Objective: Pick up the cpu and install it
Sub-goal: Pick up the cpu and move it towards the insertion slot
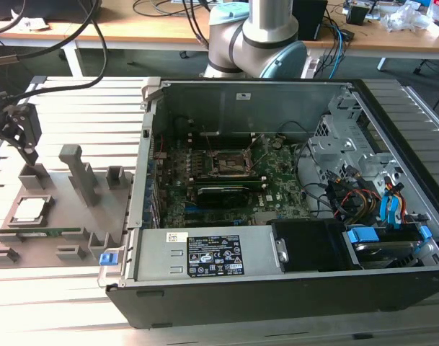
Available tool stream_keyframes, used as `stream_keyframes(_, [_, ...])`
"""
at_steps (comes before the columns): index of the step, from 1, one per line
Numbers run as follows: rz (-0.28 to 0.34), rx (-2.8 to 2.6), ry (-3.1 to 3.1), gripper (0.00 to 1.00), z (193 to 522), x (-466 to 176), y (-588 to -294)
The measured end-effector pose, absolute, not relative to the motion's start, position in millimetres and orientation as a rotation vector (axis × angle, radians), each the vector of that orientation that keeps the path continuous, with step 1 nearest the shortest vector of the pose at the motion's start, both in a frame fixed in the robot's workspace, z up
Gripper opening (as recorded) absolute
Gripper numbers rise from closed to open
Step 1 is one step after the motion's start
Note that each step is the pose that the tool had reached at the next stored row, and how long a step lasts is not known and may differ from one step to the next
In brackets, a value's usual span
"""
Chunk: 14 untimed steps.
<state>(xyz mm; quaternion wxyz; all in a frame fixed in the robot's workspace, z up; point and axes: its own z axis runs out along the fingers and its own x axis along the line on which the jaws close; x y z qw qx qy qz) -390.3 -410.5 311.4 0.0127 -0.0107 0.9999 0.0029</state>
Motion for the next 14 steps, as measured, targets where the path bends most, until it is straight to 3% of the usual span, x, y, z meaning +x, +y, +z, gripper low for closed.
stream_keyframes(14, [0.009,-0.033,3.116,0.62,303.2,-390.4,-410.5])
